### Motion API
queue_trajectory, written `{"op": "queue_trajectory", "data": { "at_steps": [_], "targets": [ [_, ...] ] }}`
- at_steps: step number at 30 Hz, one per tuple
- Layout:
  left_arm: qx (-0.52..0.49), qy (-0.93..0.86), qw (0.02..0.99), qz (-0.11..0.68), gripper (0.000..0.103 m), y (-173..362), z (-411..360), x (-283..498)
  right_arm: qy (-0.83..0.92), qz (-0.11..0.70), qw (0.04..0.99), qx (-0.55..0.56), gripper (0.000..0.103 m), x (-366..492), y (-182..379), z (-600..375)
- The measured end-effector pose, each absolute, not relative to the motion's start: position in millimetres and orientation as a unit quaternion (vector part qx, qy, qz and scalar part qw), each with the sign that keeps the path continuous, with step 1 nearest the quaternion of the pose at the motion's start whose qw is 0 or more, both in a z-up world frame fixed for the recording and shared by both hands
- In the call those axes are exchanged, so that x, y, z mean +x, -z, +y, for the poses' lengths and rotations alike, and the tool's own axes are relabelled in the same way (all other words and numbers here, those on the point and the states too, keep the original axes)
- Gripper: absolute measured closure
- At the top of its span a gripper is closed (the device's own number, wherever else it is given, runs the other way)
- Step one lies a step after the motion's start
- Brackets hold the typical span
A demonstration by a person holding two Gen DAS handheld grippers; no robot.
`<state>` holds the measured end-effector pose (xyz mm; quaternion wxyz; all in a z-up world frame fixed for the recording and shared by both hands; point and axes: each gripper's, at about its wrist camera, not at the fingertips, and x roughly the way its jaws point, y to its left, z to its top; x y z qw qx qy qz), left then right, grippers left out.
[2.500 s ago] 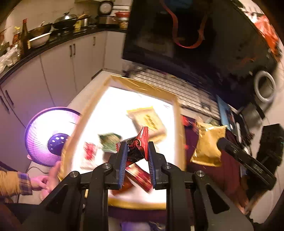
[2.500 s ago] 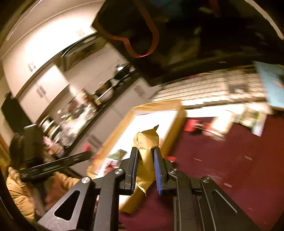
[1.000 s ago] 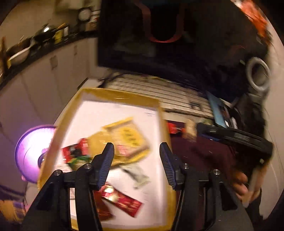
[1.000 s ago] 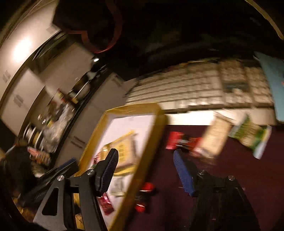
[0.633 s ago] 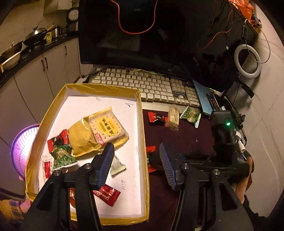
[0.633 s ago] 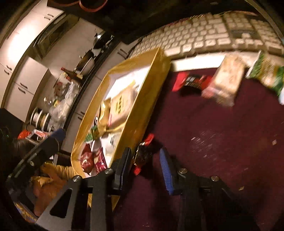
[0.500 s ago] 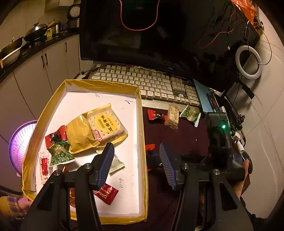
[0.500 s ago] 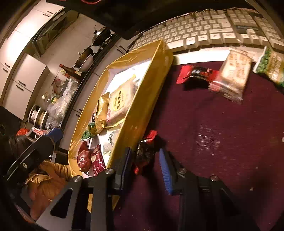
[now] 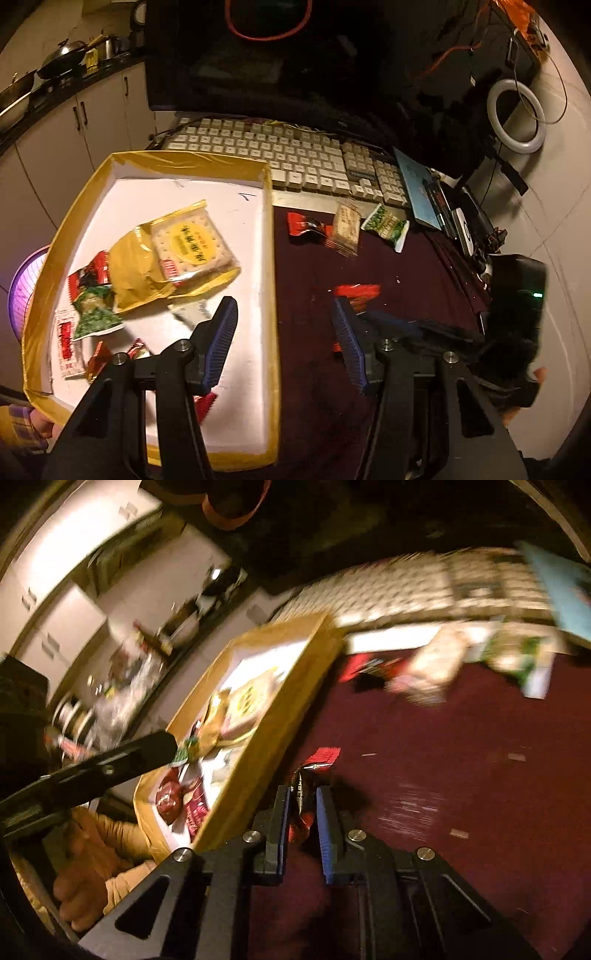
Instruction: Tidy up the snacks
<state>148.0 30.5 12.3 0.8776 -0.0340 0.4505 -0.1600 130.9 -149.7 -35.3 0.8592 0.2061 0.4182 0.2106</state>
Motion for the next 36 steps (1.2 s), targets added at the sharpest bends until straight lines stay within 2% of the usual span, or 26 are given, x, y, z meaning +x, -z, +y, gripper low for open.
{"op": "queue_trajectory", "data": {
  "at_steps": [9,25,29,30,31,36],
  "targets": [
    [0.019,0.189,0.862,0.47,0.051,-1,-46,178,-0.045,0.331,0.911,0.239,0.089,104,25,-228],
    [0.131,0.172,0.838,0.501,0.052,49,-141,270,-0.033,0.331,0.895,0.298,0.089,104,39,-253],
    [0.147,0.156,0.832,0.512,0.058,64,-147,283,-0.038,0.333,0.892,0.304,0.089,105,40,-254],
    [0.14,0.159,0.834,0.51,0.061,64,-147,285,-0.041,0.334,0.891,0.304,0.089,105,41,-254],
    [0.135,0.162,0.832,0.513,0.067,64,-145,286,-0.043,0.335,0.891,0.303,0.089,106,41,-253],
    [0.132,0.167,0.834,0.509,0.072,63,-139,275,-0.046,0.334,0.894,0.295,0.089,107,40,-251]
  ]
}}
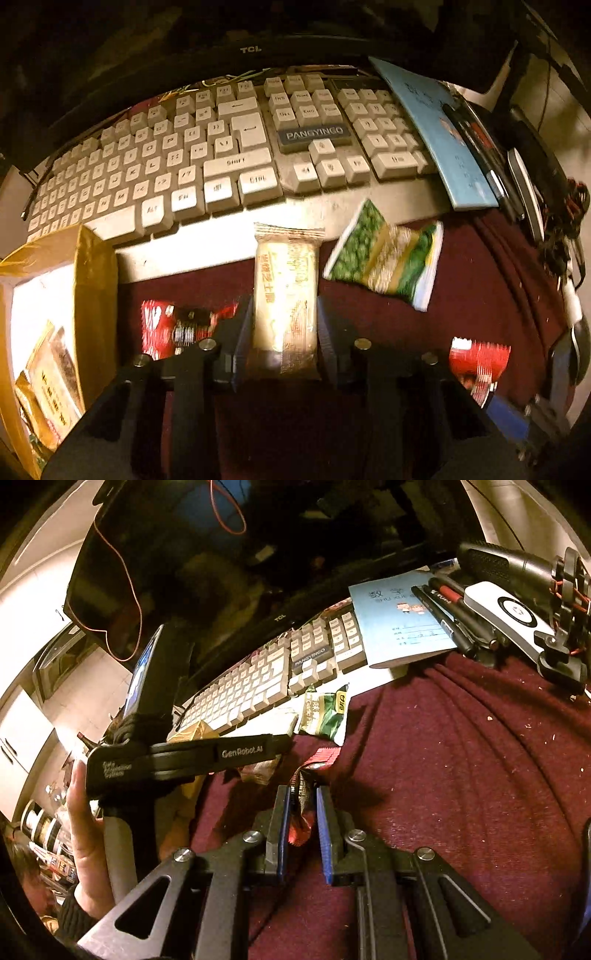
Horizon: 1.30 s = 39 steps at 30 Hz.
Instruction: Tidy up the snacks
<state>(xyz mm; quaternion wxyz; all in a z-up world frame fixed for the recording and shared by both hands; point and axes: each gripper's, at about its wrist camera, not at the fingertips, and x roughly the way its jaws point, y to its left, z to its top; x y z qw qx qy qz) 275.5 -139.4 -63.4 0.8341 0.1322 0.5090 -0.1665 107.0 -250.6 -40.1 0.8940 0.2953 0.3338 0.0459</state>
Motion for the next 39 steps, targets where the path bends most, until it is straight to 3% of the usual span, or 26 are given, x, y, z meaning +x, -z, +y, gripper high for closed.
{"op": "queue_trajectory", "data": {
  "at_steps": [10,16,20,25,31,39],
  "targets": [
    [0.011,0.238,0.843,0.483,0.072,13,-73,185,-0.059,0.332,0.893,0.298,0.089,106,40,-251],
    [-0.062,0.211,0.868,0.446,0.072,-31,15,136,-0.089,0.319,0.902,0.277,0.089,103,34,-240],
    [-0.073,0.146,0.886,0.434,0.072,-30,65,124,-0.12,0.322,0.905,0.25,0.089,102,29,-224],
    [-0.099,0.105,0.868,0.475,0.072,1,109,129,-0.201,0.325,0.892,0.241,0.089,104,13,-184],
    [-0.117,0.105,0.855,0.494,0.072,15,121,141,-0.276,0.341,0.881,0.174,0.089,122,-14,-104],
    [-0.112,0.093,0.849,0.508,0.072,28,130,159,-0.254,0.403,0.875,0.084,0.089,165,-2,-41]
  ]
}}
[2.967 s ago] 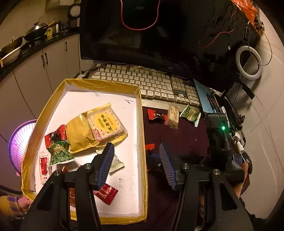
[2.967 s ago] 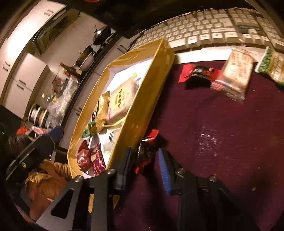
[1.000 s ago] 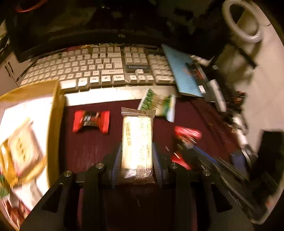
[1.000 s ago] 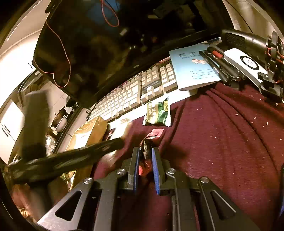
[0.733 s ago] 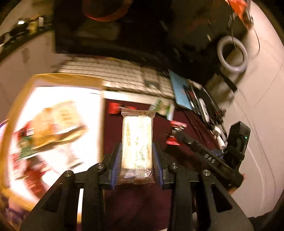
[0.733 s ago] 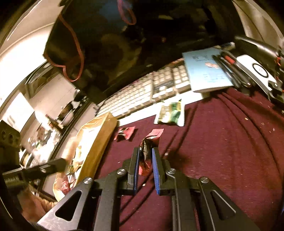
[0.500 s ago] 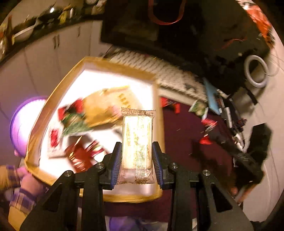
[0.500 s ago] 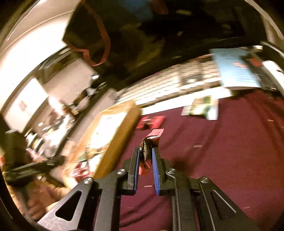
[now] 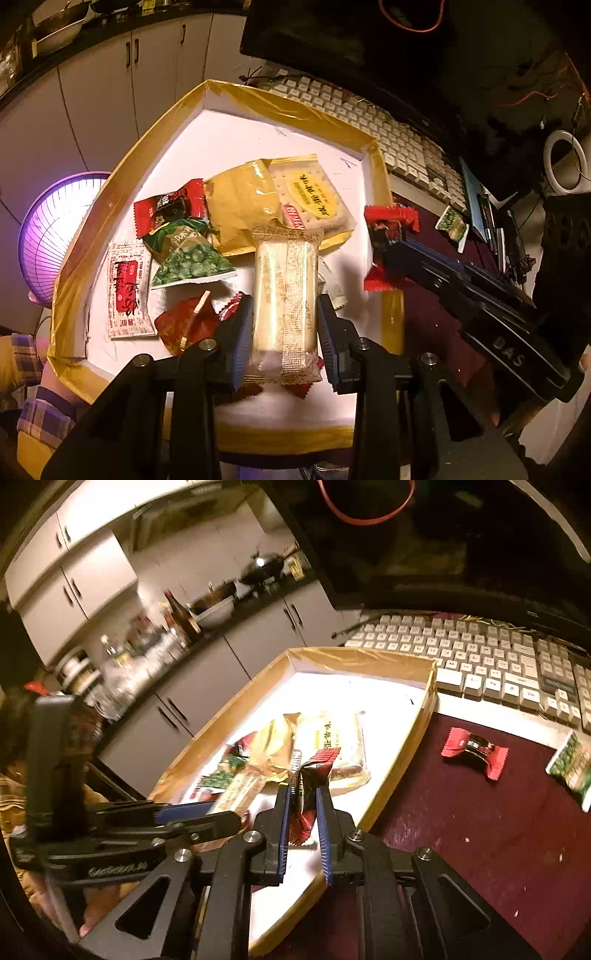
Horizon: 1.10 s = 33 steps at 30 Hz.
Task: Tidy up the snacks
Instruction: 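Release the biscuit bar and red candy into the tray with both tools, then grasp the green pea bag on the cloth with the right tool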
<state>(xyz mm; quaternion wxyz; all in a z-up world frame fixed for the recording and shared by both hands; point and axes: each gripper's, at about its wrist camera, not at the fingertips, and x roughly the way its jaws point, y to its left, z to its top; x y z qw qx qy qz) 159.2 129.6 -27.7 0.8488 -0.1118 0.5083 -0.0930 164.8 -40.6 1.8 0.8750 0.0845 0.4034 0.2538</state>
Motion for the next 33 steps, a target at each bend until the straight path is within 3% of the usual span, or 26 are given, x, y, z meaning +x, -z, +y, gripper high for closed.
{"op": "queue_trajectory", "data": {
  "at_steps": [15,18,20,21,27,33],
  "targets": [
    [-0.072,0.081,0.84,0.532,0.072,45,115,176,-0.227,0.443,0.867,0.009,0.087,184,27,-10],
    [-0.088,0.09,0.841,0.527,0.07,45,116,175,-0.233,0.436,0.869,0.026,0.081,183,24,-16],
    [-0.104,0.107,0.843,0.517,0.068,40,116,171,-0.244,0.431,0.868,0.045,0.071,180,19,-24],
    [-0.106,0.113,0.846,0.511,0.067,36,115,169,-0.245,0.423,0.871,0.053,0.06,176,15,-29],
    [-0.081,0.137,0.879,0.45,0.052,0,92,143,-0.234,0.379,0.888,0.115,0.039,150,-10,-77],
    [-0.05,0.163,0.886,0.431,0.052,-16,59,131,-0.167,0.377,0.891,0.191,0.034,160,-13,-143]
  ]
}}
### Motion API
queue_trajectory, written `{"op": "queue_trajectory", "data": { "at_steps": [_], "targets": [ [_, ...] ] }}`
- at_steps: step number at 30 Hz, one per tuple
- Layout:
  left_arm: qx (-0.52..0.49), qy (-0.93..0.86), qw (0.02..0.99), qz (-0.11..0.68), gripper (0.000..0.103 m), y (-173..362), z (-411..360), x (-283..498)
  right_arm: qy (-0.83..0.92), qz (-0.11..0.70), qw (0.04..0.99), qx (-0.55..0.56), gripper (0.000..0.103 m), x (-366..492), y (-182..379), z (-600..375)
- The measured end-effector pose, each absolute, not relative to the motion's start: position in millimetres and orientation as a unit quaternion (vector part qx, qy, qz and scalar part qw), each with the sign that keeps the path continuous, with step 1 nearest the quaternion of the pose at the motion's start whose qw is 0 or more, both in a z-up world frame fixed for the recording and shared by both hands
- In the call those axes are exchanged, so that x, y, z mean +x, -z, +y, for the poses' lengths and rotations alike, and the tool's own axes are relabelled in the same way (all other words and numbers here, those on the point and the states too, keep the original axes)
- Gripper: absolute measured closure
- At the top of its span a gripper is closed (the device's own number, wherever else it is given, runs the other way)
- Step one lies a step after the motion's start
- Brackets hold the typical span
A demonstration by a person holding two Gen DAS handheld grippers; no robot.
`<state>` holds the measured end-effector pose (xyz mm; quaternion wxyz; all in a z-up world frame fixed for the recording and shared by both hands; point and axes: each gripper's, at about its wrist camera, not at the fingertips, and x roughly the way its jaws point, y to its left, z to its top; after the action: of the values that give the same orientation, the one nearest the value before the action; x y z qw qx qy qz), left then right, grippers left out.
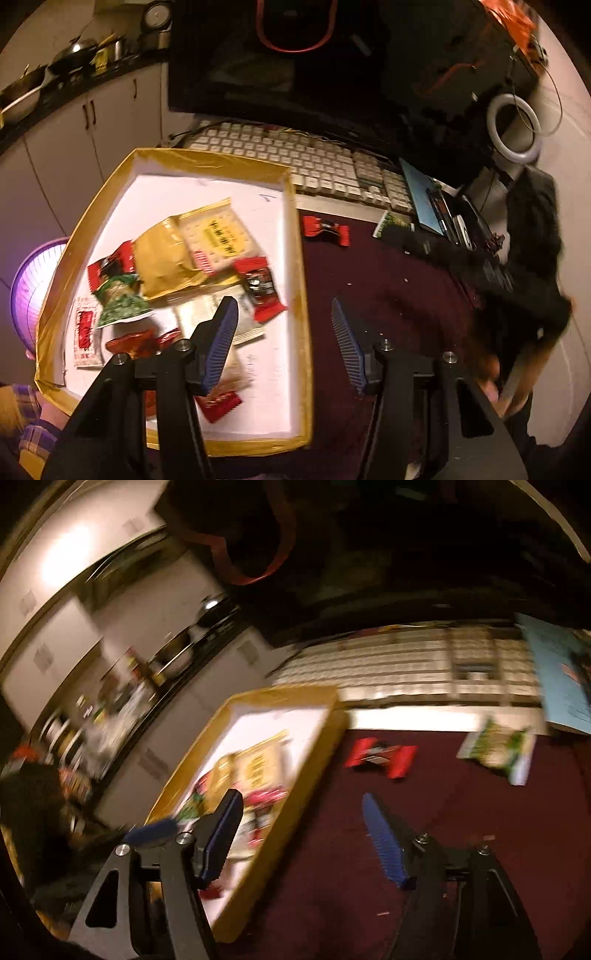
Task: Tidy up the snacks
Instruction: 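Grasp the green pea bag on the cloth with the right tool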
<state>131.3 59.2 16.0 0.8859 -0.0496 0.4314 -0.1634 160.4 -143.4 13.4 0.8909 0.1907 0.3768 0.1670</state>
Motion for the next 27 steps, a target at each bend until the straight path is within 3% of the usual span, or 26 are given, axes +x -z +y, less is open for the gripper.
{"op": "queue_trajectory", "data": {
  "at_steps": [5,17,24,26,27],
  "targets": [
    [-0.046,0.176,0.881,0.438,0.052,-14,43,130,-0.094,0.387,0.881,0.254,0.032,191,-3,-203],
    [-0.036,0.182,0.881,0.436,0.052,-17,38,127,0.005,0.446,0.882,0.15,0.033,271,21,-236],
    [-0.048,0.186,0.876,0.442,0.052,-11,41,130,-0.022,0.463,0.878,0.122,0.033,242,32,-209],
    [-0.049,0.187,0.876,0.441,0.052,-11,40,129,-0.014,0.457,0.881,0.118,0.038,240,35,-208],
    [-0.049,0.188,0.876,0.441,0.052,-11,40,129,0.004,0.46,0.88,0.116,0.05,241,37,-210]
  ]
}}
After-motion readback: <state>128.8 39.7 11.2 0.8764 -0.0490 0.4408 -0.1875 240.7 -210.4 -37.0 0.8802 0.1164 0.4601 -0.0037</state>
